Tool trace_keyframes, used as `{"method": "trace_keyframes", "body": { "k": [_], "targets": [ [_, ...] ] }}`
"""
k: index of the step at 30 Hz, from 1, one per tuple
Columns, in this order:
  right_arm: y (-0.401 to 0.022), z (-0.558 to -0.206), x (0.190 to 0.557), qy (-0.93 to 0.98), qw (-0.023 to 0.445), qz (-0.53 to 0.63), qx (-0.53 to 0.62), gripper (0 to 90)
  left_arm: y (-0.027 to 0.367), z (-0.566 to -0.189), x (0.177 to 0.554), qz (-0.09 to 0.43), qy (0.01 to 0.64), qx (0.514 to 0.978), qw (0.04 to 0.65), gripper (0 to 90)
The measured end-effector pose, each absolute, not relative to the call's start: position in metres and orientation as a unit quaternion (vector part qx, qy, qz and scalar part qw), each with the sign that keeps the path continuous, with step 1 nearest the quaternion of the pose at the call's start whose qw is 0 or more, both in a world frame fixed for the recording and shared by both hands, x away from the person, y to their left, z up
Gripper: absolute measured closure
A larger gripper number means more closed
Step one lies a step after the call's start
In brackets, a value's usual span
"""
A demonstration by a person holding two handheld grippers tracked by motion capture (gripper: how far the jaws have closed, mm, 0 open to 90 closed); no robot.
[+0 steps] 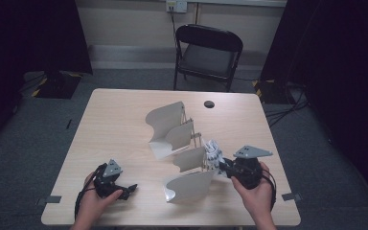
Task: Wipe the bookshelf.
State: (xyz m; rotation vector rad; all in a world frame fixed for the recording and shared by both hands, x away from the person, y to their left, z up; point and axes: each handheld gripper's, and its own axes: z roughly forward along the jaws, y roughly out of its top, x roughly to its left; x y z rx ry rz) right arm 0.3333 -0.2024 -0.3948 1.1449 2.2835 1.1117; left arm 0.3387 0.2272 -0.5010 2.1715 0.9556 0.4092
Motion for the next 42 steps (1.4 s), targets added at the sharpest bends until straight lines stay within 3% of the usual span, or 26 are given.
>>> {"method": "trace_keyframes", "body": {
  "k": [11, 17, 24, 31, 37, 42],
  "targets": [
    [-0.192, -0.459, 0.332, 0.824, 0.138, 0.357, 0.418, 78.3, 0.227, -0.501, 0.339, 0.159, 0.371, 0.842, 0.359, 5.3],
    [-0.196, -0.476, 0.331, 0.824, 0.130, 0.348, 0.428, 78.1, 0.227, -0.501, 0.339, 0.159, 0.371, 0.842, 0.359, 5.3],
    [-0.210, -0.464, 0.335, 0.814, 0.144, 0.350, 0.441, 77.9, 0.227, -0.501, 0.339, 0.159, 0.371, 0.842, 0.359, 5.3],
    [-0.223, -0.423, 0.347, 0.795, 0.179, 0.372, 0.445, 77.9, 0.227, -0.501, 0.339, 0.159, 0.371, 0.842, 0.359, 5.3],
    [-0.209, -0.382, 0.358, 0.782, 0.202, 0.403, 0.431, 77.9, 0.227, -0.501, 0.339, 0.159, 0.371, 0.842, 0.359, 5.3],
    [-0.189, -0.385, 0.363, 0.795, 0.197, 0.398, 0.413, 77.9, 0.227, -0.501, 0.339, 0.159, 0.371, 0.842, 0.359, 5.3]
  ]
}}
